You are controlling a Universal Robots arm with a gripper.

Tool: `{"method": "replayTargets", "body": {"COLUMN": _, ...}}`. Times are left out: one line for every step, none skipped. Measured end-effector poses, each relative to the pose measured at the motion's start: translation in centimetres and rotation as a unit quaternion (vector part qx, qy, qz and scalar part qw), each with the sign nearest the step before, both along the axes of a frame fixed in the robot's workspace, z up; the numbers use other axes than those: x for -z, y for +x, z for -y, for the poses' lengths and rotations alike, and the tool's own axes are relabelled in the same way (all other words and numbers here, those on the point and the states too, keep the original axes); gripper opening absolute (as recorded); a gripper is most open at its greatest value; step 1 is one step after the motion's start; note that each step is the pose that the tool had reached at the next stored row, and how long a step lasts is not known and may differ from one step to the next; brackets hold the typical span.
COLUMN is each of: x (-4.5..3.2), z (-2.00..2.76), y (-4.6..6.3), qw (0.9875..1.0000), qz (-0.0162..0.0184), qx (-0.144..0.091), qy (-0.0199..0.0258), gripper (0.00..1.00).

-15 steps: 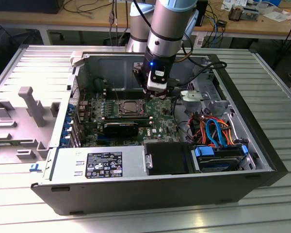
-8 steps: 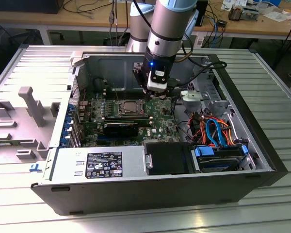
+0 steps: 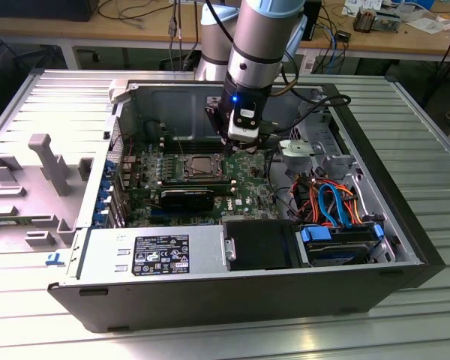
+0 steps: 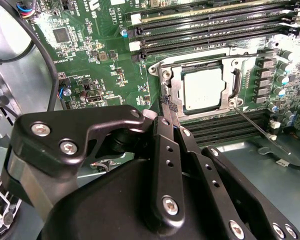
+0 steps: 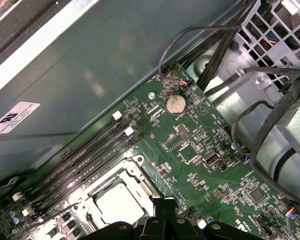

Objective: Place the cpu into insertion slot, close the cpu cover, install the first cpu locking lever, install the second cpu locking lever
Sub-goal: 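Install the first cpu locking lever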

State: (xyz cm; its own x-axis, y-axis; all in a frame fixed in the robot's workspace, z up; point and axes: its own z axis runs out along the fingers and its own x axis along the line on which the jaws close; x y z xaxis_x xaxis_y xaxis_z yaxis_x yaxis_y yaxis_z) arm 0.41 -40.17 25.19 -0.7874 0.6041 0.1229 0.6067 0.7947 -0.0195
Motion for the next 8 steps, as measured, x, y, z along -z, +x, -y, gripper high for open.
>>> {"method": "replayTargets", "body": {"x": 0.00, "z": 0.00, "y": 0.00, "qw": 1.0000, "qz": 0.0000, "qx": 0.000, "qy": 0.0000, "gripper": 0.11}}
{"method": "replayTargets", "body": {"x": 0.00, "z": 0.00, "y": 0.00, "qw": 1.0000, "qz": 0.0000, "qx": 0.000, "qy": 0.0000, "gripper": 0.11}}
{"method": "replayTargets", "body": {"x": 0.00, "z": 0.00, "y": 0.00, "qw": 1.0000, "qz": 0.0000, "qx": -0.001, "qy": 0.0000, "gripper": 0.11}}
{"method": "replayTargets", "body": {"x": 0.00, "z": 0.00, "y": 0.00, "qw": 1.0000, "qz": 0.0000, "qx": -0.001, "qy": 0.0000, "gripper": 0.11}}
{"method": "replayTargets", "body": {"x": 0.00, "z": 0.00, "y": 0.00, "qw": 1.0000, "qz": 0.0000, "qx": -0.001, "qy": 0.0000, "gripper": 0.11}}
{"method": "replayTargets", "body": {"x": 0.00, "z": 0.00, "y": 0.00, "qw": 1.0000, "qz": 0.0000, "qx": -0.003, "qy": 0.0000, "gripper": 0.11}}
{"method": "replayTargets", "body": {"x": 0.00, "z": 0.00, "y": 0.00, "qw": 1.0000, "qz": 0.0000, "qx": -0.004, "qy": 0.0000, "gripper": 0.11}}
{"method": "replayTargets", "body": {"x": 0.00, "z": 0.00, "y": 0.00, "qw": 1.0000, "qz": 0.0000, "qx": -0.004, "qy": 0.0000, "gripper": 0.11}}
